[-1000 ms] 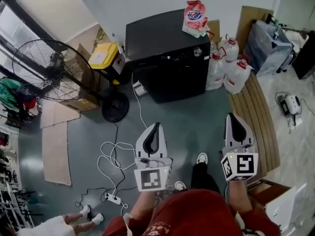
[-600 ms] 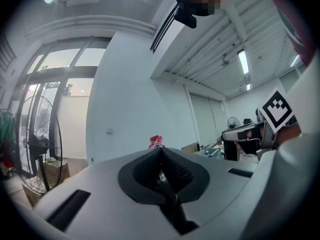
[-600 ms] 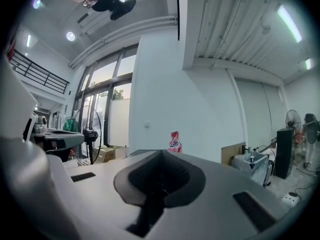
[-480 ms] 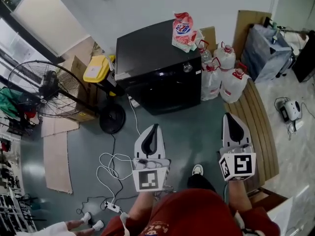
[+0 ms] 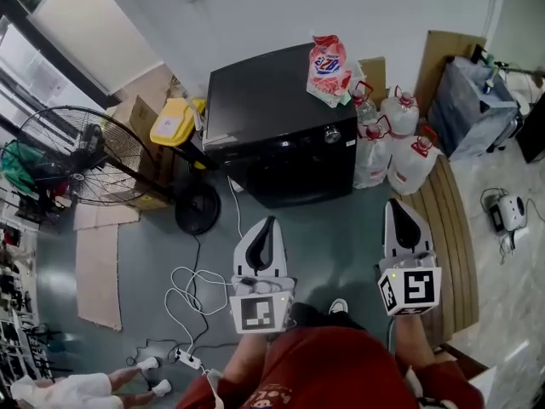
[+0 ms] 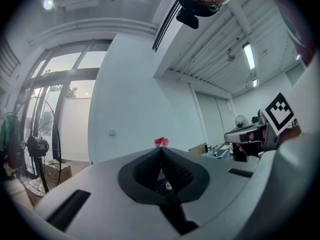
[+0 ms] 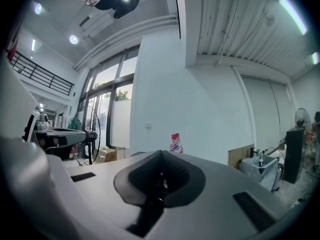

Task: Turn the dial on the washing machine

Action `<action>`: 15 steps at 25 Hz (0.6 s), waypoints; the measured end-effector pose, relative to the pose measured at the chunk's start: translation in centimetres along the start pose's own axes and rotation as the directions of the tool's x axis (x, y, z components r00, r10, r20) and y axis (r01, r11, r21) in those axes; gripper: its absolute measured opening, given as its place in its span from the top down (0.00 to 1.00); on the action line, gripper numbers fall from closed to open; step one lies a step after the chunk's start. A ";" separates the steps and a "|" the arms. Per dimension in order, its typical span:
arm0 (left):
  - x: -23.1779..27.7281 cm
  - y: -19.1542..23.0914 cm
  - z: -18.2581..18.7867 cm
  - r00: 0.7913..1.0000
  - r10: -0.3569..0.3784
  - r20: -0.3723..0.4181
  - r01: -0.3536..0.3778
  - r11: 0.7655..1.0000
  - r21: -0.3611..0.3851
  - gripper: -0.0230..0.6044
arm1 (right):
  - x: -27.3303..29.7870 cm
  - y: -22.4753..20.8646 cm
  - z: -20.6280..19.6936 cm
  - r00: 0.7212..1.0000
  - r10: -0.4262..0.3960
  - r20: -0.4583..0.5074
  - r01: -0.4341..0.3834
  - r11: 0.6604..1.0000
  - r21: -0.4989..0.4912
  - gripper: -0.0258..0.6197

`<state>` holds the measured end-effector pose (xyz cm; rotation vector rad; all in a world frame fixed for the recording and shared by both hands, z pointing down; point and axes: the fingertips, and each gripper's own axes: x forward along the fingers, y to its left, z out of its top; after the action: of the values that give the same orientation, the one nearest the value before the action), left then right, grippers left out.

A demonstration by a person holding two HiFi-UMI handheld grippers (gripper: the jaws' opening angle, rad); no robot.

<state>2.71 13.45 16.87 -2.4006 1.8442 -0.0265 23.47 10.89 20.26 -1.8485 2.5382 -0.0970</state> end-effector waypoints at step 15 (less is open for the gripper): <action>11.7 11.5 -3.7 1.000 0.002 0.016 -0.002 0.999 -0.046 0.95 | 16.2 2.6 0.1 1.000 -0.026 -0.018 0.024 0.998 -0.065 0.95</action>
<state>-5.59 -1.08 18.76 -2.4216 1.8602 0.0360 15.97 -3.74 20.58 -1.9114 2.5612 -0.0328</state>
